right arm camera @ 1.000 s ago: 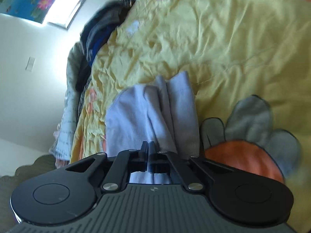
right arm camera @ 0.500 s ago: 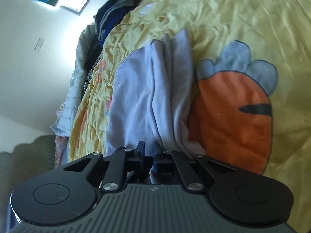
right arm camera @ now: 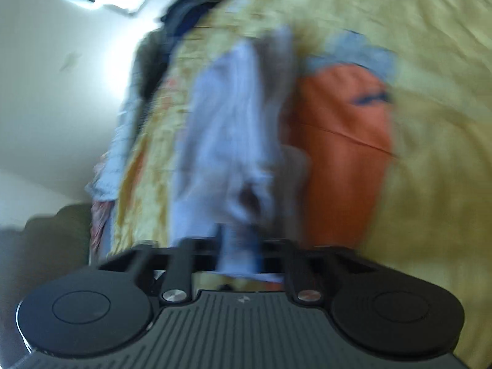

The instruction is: Fold small clothes

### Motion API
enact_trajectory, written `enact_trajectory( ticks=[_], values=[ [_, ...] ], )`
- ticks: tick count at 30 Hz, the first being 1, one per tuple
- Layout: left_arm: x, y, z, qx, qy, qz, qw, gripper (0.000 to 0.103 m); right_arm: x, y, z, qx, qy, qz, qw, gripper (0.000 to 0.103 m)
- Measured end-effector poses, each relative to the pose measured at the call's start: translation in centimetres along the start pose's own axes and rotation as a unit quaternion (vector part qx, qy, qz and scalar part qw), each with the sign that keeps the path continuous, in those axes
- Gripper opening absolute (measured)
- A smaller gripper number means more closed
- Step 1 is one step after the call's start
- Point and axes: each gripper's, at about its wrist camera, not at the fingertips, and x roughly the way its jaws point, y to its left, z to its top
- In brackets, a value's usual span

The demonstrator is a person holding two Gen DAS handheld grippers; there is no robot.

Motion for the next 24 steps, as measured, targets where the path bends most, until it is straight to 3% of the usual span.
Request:
enact_trajectory(
  ticks=[2,5,6,9,12,13,14,17,19,21,23,24],
  values=[
    [-0.7,0.2,0.5,-0.009,-0.006,-0.008,0.9999,0.047,-0.7,0.1,-0.1,0.007,0.005,-0.005,1.000,0.010],
    [-2.1,0.7,1.4,-0.020,-0.034,-0.016,0.9991,0.047,-2.3,2.2,-0.2,-0.005,-0.014,0.030,0.999,0.051],
    [-2.0,0.8,1.6,-0.017,-0.038,-0.011,0.9990,0.047,-2.6,2.9,0.2,-0.011,-0.028,0.050,0.998,0.054],
    [0.0,0.8,1.7,-0.011,-0.011,0.013,0.9998,0.047,-1.5,4.3,2.4,-0.016,-0.036,0.075,0.996,0.056],
    [0.9,0.7,0.8,-0.002,0.000,0.017,0.9999,0.048,0.8,3.9,4.6,-0.014,-0.033,0.031,0.999,0.058],
    [1.0,0.7,0.7,-0.006,0.002,0.014,0.9999,0.049,1.6,3.7,5.2,-0.026,-0.037,-0.018,0.999,0.049],
    [1.0,0.8,0.7,-0.015,0.004,0.012,0.9998,0.049,2.1,3.2,5.6,-0.033,-0.037,-0.043,0.998,0.031],
    [1.0,1.1,0.4,-0.035,-0.002,0.007,0.9994,0.049,2.1,1.2,5.6,-0.007,-0.041,-0.029,0.999,0.016],
    [0.7,0.9,0.6,-0.028,-0.002,0.011,0.9996,0.049,1.9,1.1,5.3,-0.014,-0.037,-0.037,0.999,0.013],
    [-0.1,1.7,1.5,-0.053,-0.011,0.005,0.9985,0.049,1.2,1.5,5.9,0.004,-0.032,-0.032,0.999,0.026],
    [-0.6,2.7,2.4,-0.078,-0.030,0.003,0.9965,0.049,-0.2,2.4,6.8,0.006,-0.067,-0.007,0.998,0.047],
    [-0.4,2.8,2.8,-0.079,-0.034,0.005,0.9963,0.049,-0.7,2.8,7.5,0.001,-0.088,0.009,0.996,0.052]
  ],
)
